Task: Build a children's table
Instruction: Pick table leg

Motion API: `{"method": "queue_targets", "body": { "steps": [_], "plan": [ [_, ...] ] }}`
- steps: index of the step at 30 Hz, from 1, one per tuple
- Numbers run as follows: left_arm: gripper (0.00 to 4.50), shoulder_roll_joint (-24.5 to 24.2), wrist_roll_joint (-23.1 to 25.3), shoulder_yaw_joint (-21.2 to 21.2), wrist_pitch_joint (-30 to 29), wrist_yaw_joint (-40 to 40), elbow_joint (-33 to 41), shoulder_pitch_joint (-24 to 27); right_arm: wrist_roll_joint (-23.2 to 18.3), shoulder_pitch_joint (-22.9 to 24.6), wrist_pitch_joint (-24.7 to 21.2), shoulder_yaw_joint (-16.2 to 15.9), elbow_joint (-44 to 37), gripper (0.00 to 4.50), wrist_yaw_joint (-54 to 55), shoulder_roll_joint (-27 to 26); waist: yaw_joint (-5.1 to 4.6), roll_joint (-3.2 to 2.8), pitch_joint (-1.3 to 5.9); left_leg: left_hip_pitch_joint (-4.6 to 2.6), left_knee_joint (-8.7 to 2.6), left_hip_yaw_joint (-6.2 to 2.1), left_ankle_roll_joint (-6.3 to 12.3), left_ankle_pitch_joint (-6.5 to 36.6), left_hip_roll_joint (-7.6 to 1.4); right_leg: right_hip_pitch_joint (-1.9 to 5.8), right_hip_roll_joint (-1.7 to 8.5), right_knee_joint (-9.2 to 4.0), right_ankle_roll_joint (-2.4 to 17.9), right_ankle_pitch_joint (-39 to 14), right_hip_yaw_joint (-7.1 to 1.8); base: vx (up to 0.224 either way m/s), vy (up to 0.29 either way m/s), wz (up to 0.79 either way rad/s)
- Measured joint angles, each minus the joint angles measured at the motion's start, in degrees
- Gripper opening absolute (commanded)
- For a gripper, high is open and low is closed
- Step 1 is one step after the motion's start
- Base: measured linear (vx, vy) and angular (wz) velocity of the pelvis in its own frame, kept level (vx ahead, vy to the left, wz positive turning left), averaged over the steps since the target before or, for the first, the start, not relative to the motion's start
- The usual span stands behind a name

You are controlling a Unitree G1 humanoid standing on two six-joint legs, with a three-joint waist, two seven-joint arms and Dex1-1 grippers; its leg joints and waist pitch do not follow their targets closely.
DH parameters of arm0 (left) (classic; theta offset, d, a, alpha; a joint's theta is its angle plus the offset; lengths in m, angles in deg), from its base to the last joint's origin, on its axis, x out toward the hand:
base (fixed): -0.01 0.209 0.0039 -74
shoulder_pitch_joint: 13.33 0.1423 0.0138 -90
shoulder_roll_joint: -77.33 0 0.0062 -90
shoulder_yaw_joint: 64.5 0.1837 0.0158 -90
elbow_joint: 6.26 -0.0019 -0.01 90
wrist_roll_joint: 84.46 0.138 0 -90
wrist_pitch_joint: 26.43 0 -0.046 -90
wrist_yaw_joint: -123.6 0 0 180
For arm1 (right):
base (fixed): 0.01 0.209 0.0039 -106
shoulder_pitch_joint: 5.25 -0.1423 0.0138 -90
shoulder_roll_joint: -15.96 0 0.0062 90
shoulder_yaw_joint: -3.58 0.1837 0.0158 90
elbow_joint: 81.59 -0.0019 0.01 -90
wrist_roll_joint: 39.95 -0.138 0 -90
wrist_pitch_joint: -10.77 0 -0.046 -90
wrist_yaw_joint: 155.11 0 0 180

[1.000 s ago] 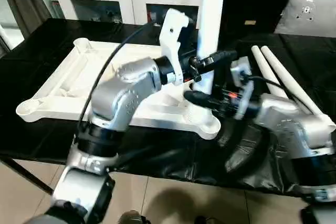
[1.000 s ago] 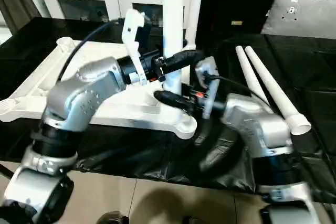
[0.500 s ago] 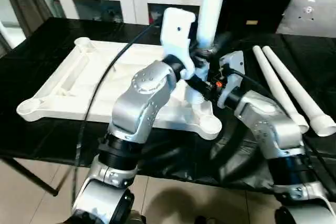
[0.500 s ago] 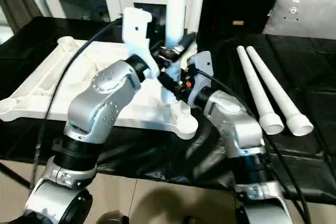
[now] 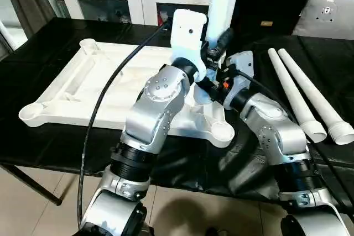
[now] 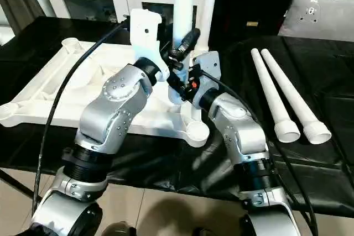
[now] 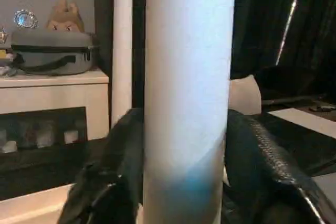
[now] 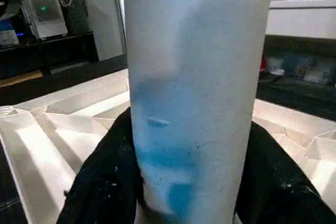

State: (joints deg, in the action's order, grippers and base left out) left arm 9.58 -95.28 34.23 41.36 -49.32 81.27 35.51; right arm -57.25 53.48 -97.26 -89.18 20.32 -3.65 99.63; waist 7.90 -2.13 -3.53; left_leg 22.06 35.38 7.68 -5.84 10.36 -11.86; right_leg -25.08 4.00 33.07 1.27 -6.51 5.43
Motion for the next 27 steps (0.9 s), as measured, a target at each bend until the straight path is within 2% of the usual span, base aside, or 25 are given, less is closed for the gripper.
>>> {"method": "queue_targets", "body": {
  "steps": [12, 14, 16, 18, 22, 23, 27],
  "plan": [
    [1.81, 0.49, -0.07, -0.98, 0.11, 0.17, -0.13, 0.00, 1.15, -0.12, 0.77, 0.01, 0.10, 1.93, -0.32, 0.11, 0.00, 0.00, 0.00, 0.00, 0.00, 0.03, 0.00, 0.00, 0.00, 0.00, 0.07, 0.01, -0.01, 0.00, 0.03, 0.000, 0.000, 0.00],
    [1.81, 0.53, -0.17, -1.08, 0.11, 0.17, -0.13, 0.00, 1.02, -0.12, 0.75, 0.14, 0.11, 2.63, -0.74, 0.14, 0.00, 0.00, 0.00, 0.00, 0.00, 0.04, 0.00, 0.00, 0.00, 0.00, 0.07, 0.01, -0.01, 0.00, 0.03, 0.000, 0.000, 0.00],
    [1.81, 0.56, -0.45, -1.47, 0.26, 0.19, -0.19, -0.01, 0.44, -0.13, 0.84, 0.44, 0.13, 2.63, -1.74, 0.19, 0.00, 0.00, 0.00, 0.00, 0.00, 0.05, 0.00, 0.00, 0.00, 0.00, 0.08, 0.01, -0.01, 0.00, 0.03, 0.000, 0.000, 0.00],
    [1.81, 0.48, -0.66, -1.79, 0.26, 0.21, -0.82, -0.01, -2.35, -0.21, 0.80, 2.33, 0.13, 2.83, -2.28, -0.90, -0.01, 0.00, 0.00, 0.00, 0.00, 0.06, 0.01, 0.00, 0.00, 0.01, 0.08, 0.01, -0.01, 0.00, 0.04, 0.000, 0.000, 0.00],
    [1.81, -0.43, -0.83, -3.03, 0.27, 0.72, -2.70, -0.68, -1.83, -1.14, 0.88, 2.65, 0.77, 3.14, -1.20, 0.27, 0.00, -0.01, 0.00, -0.02, 0.00, 0.07, 0.02, -0.02, 0.00, 0.00, 0.11, 0.02, -0.01, 0.01, 0.04, 0.000, 0.000, 0.00],
    [1.80, -0.66, -0.92, -3.35, 0.27, 0.99, -3.30, -1.26, -1.58, -1.30, 1.12, 2.66, 0.85, 3.36, -1.01, 0.27, 0.00, -0.01, 0.00, -0.01, 0.00, 0.07, 0.03, -0.02, 0.00, 0.00, 0.11, 0.02, -0.01, 0.01, 0.04, 0.000, 0.000, 0.00],
    [1.80, -2.53, -2.53, -5.33, 0.42, 2.18, -5.74, -4.30, -0.25, -3.53, 0.47, 2.99, 1.79, 3.58, 1.33, 1.10, -0.04, -0.02, 0.01, -0.03, 0.00, 0.09, 0.03, -0.02, 0.01, 0.00, 0.13, 0.04, -0.01, 0.01, 0.05, 0.000, 0.000, 0.00]
  ]
}}
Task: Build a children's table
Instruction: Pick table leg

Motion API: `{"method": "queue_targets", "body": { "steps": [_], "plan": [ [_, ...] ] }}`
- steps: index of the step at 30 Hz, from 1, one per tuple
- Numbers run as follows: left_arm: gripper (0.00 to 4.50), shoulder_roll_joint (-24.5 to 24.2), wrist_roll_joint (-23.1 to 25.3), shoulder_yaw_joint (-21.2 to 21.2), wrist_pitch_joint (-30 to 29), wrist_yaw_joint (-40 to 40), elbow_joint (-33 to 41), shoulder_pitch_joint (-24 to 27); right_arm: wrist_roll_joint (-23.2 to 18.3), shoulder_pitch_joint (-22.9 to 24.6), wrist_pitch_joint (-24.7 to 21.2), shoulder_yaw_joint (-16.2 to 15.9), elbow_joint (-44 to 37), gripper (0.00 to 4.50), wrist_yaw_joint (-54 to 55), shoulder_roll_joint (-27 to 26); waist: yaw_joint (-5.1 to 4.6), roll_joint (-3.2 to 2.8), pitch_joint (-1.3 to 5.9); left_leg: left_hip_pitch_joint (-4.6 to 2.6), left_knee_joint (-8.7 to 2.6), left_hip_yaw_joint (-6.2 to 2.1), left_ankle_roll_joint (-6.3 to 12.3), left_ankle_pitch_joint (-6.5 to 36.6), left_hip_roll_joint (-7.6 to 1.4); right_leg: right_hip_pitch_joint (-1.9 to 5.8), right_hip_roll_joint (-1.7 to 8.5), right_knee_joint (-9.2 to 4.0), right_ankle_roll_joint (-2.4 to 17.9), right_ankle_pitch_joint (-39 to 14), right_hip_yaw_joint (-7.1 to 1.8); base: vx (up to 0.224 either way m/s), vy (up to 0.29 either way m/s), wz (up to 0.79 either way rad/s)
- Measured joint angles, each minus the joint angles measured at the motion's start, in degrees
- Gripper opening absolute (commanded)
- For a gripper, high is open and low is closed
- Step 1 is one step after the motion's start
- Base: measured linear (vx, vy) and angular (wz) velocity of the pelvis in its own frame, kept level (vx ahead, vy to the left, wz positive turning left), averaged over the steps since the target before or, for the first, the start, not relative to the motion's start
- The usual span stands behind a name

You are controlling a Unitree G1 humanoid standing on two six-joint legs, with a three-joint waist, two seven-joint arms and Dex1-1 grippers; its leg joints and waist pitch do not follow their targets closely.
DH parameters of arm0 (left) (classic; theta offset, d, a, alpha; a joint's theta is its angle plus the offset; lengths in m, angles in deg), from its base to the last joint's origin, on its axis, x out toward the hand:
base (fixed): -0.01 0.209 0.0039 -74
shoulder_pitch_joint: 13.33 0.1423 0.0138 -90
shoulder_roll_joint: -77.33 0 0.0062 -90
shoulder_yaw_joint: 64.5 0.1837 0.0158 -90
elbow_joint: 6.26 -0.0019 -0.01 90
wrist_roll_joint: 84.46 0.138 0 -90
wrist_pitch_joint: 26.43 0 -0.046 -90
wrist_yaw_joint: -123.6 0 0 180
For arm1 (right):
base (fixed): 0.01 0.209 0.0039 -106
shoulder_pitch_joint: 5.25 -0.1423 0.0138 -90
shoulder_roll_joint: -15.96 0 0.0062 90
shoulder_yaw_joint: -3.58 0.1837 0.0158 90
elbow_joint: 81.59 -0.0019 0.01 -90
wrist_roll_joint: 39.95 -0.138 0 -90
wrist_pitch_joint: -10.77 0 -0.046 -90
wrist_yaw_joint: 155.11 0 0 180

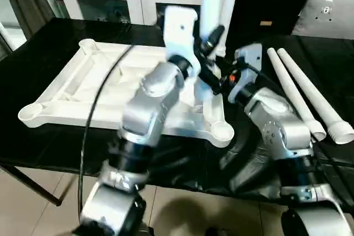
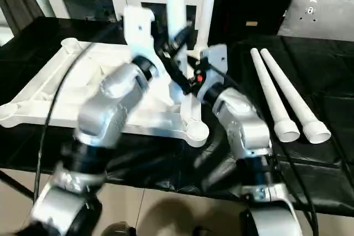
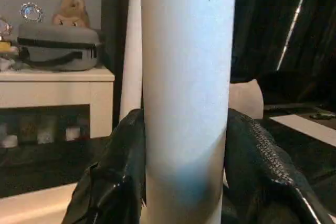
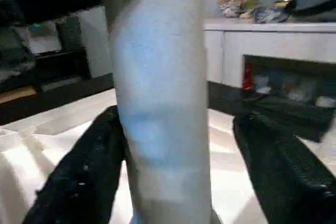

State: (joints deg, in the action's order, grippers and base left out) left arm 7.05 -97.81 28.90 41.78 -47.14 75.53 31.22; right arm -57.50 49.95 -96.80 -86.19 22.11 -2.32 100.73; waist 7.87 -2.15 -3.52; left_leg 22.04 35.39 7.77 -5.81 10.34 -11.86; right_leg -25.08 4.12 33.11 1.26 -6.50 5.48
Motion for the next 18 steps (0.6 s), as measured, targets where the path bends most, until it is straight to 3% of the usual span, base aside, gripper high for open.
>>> {"method": "queue_targets", "body": {
  "steps": [2, 4, 9, 14, 18],
  "plan": [
    [1.80, -1.04, -0.55, -0.77, 0.32, 0.65, -1.08, -0.99, -1.90, -0.49, -2.50, 0.81, -0.20, 3.63, -1.95, 1.61, 0.04, -0.01, 0.01, 0.00, 0.00, 0.00, 0.00, 0.00, 0.01, 0.03, 0.02, 0.00, 0.00, 0.00, 0.00, 0.000, 0.000, 0.00],
    [1.80, -3.94, -0.71, -2.86, 0.26, 1.95, -2.97, -2.00, -5.91, -0.37, -6.41, 3.25, -0.58, 3.66, -5.75, 4.63, 0.13, -0.03, 0.02, 0.00, 0.00, 0.00, 0.00, 0.00, 0.02, 0.02, 0.04, 0.01, -0.02, 0.01, 0.00, 0.000, 0.000, 0.00],
    [1.80, -7.30, -3.19, -7.06, -1.24, 6.07, -5.91, -2.23, -11.80, -0.52, -10.89, 9.09, -1.31, 3.66, -10.27, 8.48, 0.29, -0.05, 0.03, 0.02, 0.00, 0.00, 0.00, 0.00, 0.02, 0.01, 0.07, 0.03, 0.00, 0.03, 0.01, 0.000, 0.000, 0.00],
    [1.80, -7.65, -5.42, -5.95, -2.37, 10.52, -6.73, -3.30, -15.91, -1.06, -14.26, 9.47, -2.50, 3.66, -13.72, 9.84, 0.42, -0.05, 0.03, 0.01, 0.01, 0.01, 0.02, -0.01, 0.00, 0.02, 0.17, 0.07, 0.01, 0.04, 0.01, 0.000, 0.000, 0.00],
    [1.80, -8.16, -10.33, -6.69, -6.42, 16.75, -6.49, -4.84, -16.17, -1.06, -15.61, 9.58, -2.52, 3.66, -15.69, 12.00, 0.43, -0.05, 0.03, 0.00, 0.01, 0.11, 0.05, -0.02, 0.03, 0.04, 0.20, 0.09, 0.02, 0.04, 0.00, 0.000, 0.000, 0.00]
  ]
}}
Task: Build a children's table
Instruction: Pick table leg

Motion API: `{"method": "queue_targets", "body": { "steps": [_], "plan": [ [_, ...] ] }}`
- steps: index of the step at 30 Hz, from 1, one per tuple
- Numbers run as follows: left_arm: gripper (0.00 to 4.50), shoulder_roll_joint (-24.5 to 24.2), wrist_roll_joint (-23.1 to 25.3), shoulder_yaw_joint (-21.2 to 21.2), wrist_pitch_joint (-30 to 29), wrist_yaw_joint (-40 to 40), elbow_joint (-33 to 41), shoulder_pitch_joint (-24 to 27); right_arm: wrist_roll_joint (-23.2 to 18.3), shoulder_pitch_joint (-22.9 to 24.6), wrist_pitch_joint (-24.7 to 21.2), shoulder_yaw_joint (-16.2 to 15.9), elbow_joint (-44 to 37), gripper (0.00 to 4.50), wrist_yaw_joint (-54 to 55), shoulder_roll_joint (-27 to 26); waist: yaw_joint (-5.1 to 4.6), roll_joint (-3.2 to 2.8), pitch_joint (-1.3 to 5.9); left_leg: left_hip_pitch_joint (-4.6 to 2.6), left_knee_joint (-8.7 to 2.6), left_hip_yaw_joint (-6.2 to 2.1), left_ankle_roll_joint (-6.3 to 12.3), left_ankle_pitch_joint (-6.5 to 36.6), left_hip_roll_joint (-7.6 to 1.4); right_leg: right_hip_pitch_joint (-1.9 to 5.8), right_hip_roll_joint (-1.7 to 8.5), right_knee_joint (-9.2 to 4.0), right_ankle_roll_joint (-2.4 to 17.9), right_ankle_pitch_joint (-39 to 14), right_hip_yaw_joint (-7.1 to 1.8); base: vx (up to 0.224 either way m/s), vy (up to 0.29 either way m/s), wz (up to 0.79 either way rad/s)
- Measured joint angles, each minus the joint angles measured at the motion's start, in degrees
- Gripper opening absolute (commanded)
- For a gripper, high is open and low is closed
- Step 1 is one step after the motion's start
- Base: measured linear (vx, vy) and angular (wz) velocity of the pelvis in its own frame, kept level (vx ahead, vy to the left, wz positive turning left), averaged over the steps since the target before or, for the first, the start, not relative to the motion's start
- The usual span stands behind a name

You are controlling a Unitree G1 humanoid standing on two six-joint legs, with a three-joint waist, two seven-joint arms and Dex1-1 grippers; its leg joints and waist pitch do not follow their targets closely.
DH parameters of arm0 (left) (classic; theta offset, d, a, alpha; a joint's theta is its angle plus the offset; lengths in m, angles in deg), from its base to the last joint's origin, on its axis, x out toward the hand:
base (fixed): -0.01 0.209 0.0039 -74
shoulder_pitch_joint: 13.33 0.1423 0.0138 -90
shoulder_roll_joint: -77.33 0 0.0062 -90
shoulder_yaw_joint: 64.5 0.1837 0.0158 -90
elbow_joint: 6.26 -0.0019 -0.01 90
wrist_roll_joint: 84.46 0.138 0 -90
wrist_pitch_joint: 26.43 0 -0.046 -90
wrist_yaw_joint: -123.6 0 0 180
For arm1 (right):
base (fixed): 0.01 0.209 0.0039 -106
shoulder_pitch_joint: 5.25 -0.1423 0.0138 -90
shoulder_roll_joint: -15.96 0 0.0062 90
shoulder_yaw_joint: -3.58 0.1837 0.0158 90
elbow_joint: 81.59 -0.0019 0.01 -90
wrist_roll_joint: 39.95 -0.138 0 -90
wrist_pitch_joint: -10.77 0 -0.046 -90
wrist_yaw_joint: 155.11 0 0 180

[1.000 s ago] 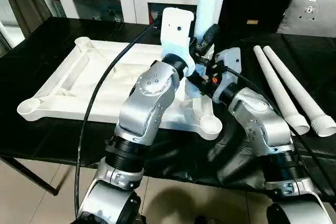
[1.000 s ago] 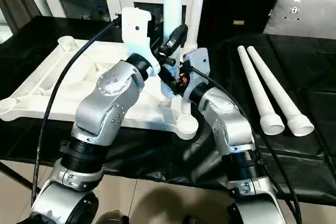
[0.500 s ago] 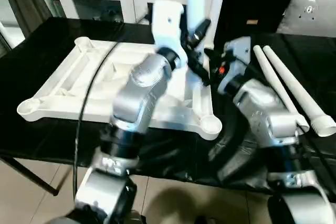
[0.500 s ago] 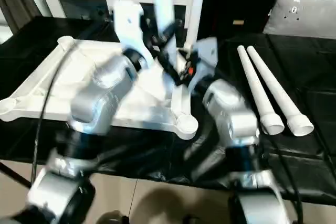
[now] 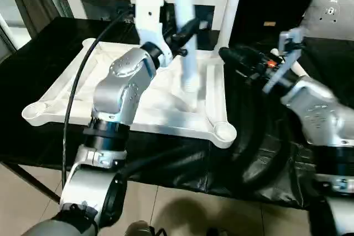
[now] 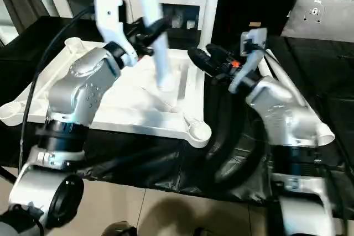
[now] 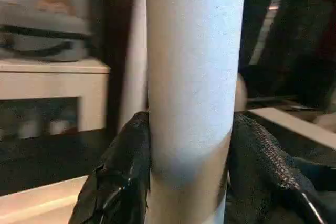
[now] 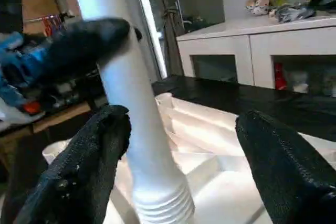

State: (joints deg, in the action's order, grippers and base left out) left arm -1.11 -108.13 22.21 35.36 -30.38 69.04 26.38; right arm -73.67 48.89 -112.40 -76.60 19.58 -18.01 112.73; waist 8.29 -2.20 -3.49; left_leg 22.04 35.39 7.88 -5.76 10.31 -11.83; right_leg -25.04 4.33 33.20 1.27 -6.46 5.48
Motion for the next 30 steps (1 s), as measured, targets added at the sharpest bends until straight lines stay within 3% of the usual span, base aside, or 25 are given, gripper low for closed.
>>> {"method": "queue_targets", "body": {
  "steps": [6, 10, 14, 22, 30],
  "plan": [
    [1.80, 0.28, -8.21, -1.05, -7.45, 6.19, 1.64, -0.14, -3.16, 0.45, -3.82, 1.10, -0.55, 3.66, -2.79, 0.73, -0.05, -0.01, 0.00, 0.01, 0.00, 0.10, 0.01, -0.01, -0.01, 0.00, -0.01, 0.06, 0.00, 0.00, 0.01, 0.000, 0.000, 0.00],
    [1.80, -1.20, -12.95, -1.34, -11.73, 11.03, 4.80, -0.05, -8.71, 0.77, -6.74, 3.53, -2.10, 3.66, -6.18, 1.83, 0.04, -0.03, 0.02, 0.00, 0.00, 0.11, 0.02, -0.01, -0.01, 0.01, -0.01, 0.06, 0.00, 0.00, 0.02, 0.000, 0.000, 0.00],
    [1.80, -1.45, -15.05, -1.31, -13.69, 14.06, 6.32, 0.16, -11.59, 1.60, -7.99, 4.84, -2.54, 3.66, -8.79, 2.93, 0.18, -0.08, 0.05, 0.00, 0.02, 0.13, 0.04, -0.03, -0.01, 0.07, 0.01, 0.06, 0.00, 0.00, 0.01, 0.000, 0.000, 0.00],
    [1.80, -2.25, -16.67, -1.07, -15.89, 15.29, 7.03, 0.22, -11.08, 2.24, -9.11, 3.28, -2.85, 3.66, -13.89, 7.06, 0.16, -0.10, 0.07, 0.00, 0.04, 0.21, 0.16, -0.11, -0.02, 0.10, 0.02, 0.05, -0.01, -0.01, 0.05, 0.000, 0.000, 0.00],
    [1.80, -4.85, -13.95, 2.96, -16.17, 17.68, 8.39, 1.22, -5.66, 4.76, -6.03, -3.25, -4.86, 3.66, -19.17, 10.95, 0.13, -0.13, 0.08, 0.01, 0.04, 0.22, 0.16, -0.11, -0.02, 0.08, 0.02, 0.02, -0.03, -0.01, 0.07, 0.000, 0.000, 0.00]
  ]
}}
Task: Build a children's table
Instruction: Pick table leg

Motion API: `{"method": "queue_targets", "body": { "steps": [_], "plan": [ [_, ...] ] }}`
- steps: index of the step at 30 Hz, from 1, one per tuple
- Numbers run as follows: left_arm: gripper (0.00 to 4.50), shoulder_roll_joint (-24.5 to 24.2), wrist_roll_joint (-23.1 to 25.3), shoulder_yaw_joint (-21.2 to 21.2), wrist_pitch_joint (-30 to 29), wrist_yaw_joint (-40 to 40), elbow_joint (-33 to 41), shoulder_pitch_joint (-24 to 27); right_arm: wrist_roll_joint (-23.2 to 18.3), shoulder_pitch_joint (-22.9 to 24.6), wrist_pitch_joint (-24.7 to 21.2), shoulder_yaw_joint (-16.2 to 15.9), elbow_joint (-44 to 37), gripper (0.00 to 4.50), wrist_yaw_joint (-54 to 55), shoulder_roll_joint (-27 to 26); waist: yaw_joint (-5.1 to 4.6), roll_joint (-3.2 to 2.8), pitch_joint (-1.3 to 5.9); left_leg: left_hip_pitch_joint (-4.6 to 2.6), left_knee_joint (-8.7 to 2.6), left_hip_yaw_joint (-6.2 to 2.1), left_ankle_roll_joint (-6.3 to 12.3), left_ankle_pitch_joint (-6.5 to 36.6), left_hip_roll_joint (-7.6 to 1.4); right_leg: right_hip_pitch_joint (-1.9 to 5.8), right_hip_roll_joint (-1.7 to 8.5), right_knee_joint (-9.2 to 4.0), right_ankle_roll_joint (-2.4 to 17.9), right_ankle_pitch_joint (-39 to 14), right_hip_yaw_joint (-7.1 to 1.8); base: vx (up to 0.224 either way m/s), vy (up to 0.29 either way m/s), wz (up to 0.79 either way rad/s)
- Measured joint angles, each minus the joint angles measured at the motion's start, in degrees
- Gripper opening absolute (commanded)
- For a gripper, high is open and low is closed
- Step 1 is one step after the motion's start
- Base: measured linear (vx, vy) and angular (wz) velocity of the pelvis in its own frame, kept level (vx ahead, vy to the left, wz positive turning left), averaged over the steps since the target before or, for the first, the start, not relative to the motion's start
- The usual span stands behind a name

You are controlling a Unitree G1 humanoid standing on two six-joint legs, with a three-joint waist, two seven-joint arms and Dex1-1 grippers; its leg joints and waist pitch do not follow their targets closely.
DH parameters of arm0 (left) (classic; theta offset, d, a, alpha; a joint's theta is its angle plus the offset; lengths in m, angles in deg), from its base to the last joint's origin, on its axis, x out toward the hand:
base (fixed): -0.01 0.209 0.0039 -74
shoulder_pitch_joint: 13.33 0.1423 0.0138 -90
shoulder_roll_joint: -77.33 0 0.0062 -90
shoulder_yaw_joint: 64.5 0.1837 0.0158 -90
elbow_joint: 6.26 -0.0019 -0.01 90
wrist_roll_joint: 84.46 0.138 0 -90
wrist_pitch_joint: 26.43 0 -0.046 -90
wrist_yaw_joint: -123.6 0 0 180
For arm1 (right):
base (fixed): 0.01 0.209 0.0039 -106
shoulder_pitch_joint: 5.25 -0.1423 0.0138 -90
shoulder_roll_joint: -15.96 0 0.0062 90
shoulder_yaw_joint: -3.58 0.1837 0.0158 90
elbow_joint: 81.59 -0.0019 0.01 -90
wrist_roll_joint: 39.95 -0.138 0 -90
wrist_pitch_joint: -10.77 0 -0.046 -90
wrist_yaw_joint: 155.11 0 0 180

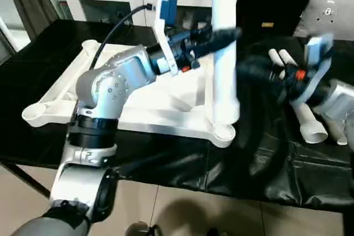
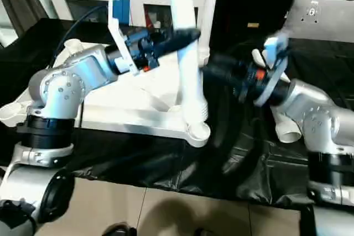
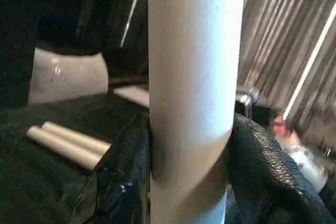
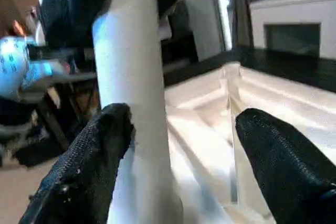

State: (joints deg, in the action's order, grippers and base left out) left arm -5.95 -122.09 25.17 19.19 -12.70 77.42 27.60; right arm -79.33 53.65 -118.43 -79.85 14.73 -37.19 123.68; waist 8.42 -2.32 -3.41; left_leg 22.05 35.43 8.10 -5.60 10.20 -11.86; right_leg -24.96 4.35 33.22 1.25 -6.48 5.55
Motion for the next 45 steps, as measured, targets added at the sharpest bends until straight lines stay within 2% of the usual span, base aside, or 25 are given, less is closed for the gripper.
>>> {"method": "queue_targets", "body": {
  "steps": [4, 7, 11, 21, 28, 29, 32, 35, 38, 40, 45],
  "plan": [
    [1.80, -1.94, 2.00, 4.21, 0.78, 2.83, 2.14, 1.36, 3.45, 0.46, 1.97, -4.22, -1.03, 3.66, -3.30, 1.69, -0.04, 0.00, 0.00, 0.00, 0.00, 0.00, 0.00, 0.00, -0.01, 0.00, 0.00, -0.01, -0.01, 0.00, 0.00, 0.000, 0.000, 0.00],
    [1.80, -2.62, 3.24, 6.84, 2.12, 4.72, 3.16, 1.47, 3.93, 1.42, 2.33, -6.22, -1.85, 3.66, -5.49, 2.07, -0.04, 0.00, 0.00, -0.01, 0.00, 0.00, 0.00, 0.00, 0.00, 0.01, 0.01, -0.04, -0.01, 0.00, 0.00, 0.000, 0.000, 0.00],
    [1.80, -1.23, 3.76, 9.16, 4.91, 6.95, 4.13, 1.44, 3.78, 2.13, 2.22, -9.53, -4.33, 3.66, -8.55, 1.91, 0.00, 0.00, 0.00, 0.00, 0.00, 0.01, 0.00, 0.00, 0.00, 0.02, 0.05, -0.06, -0.01, -0.01, 0.00, 0.000, 0.000, 0.00],
    [1.80, -1.69, 3.89, 9.60, 6.09, 8.86, 4.15, 1.46, 5.36, 2.17, 4.27, -11.14, -4.50, 3.66, -10.85, 2.39, -0.23, 0.00, 0.00, 0.00, 0.00, 0.04, 0.05, -0.03, -0.01, 0.03, 0.04, -0.05, -0.01, -0.01, 0.02, 0.000, 0.000, 0.00],
    [1.80, -1.27, 3.48, 9.51, 5.93, 9.35, 4.41, 1.56, 5.98, 2.17, 5.41, -11.45, -3.67, 3.66, -10.35, 0.70, -0.22, 0.00, 0.00, 0.00, 0.06, 0.03, 0.07, -0.04, -0.01, 0.03, 0.05, -0.05, -0.01, -0.01, 0.02, 0.000, 0.000, 0.00],
    [1.80, -1.32, 3.50, 9.52, 5.93, 9.35, 4.41, 1.59, 5.98, 2.17, 5.68, -11.44, -3.67, 3.37, -10.37, 0.70, -0.22, 0.01, 0.00, -0.01, 0.06, 0.03, 0.07, -0.04, -0.01, 0.03, 0.05, -0.05, -0.01, -0.01, 0.02, 0.000, 0.000, 0.00],
    [1.80, -1.33, 3.51, 9.52, 5.93, 9.35, 4.41, 1.61, 5.98, 2.17, 5.94, -11.45, -3.67, 3.27, -10.42, 0.70, -0.22, 0.00, 0.00, 0.00, 0.06, 0.03, 0.07, -0.04, -0.01, 0.03, 0.05, -0.05, -0.01, -0.01, 0.02, 0.000, 0.000, 0.00],
    [1.80, -1.33, 3.50, 9.52, 5.93, 9.39, 4.43, 1.61, 6.00, 2.17, 6.01, -11.44, -3.67, 2.88, -10.48, 0.70, -0.23, 0.00, 0.00, 0.00, 0.06, 0.03, 0.07, -0.04, -0.01, 0.02, 0.05, -0.05, -0.01, -0.01, 0.02, 0.000, 0.000, 0.00],
    [1.80, -1.30, 3.48, 9.52, 5.89, 9.66, 5.03, 1.62, 6.00, 2.17, 6.00, -11.44, -3.67, 2.72, -10.68, 0.69, -0.24, 0.00, 0.00, -0.01, 0.06, 0.03, 0.07, -0.04, -0.01, 0.03, 0.05, -0.05, -0.01, -0.01, 0.02, 0.000, 0.000, 0.00],
    [1.80, -1.20, 3.44, 9.52, 5.87, 9.73, 5.55, 1.62, 6.00, 2.17, 6.00, -11.45, -3.67, 2.39, -10.74, 0.68, -0.23, 0.00, 0.00, -0.01, 0.06, 0.03, 0.07, -0.04, -0.01, 0.03, 0.05, -0.05, -0.01, -0.01, 0.02, 0.000, 0.000, 0.00],
    [1.80, -1.12, 3.44, 9.38, 5.80, 9.42, 5.55, 1.74, 6.01, 2.17, 6.05, -11.52, -3.65, 2.07, -10.96, 0.66, -0.24, 0.00, 0.00, 0.00, 0.06, 0.03, 0.07, -0.04, -0.01, 0.03, 0.05, -0.05, -0.01, 0.00, 0.02, 0.000, 0.000, 0.00]
  ]
}}
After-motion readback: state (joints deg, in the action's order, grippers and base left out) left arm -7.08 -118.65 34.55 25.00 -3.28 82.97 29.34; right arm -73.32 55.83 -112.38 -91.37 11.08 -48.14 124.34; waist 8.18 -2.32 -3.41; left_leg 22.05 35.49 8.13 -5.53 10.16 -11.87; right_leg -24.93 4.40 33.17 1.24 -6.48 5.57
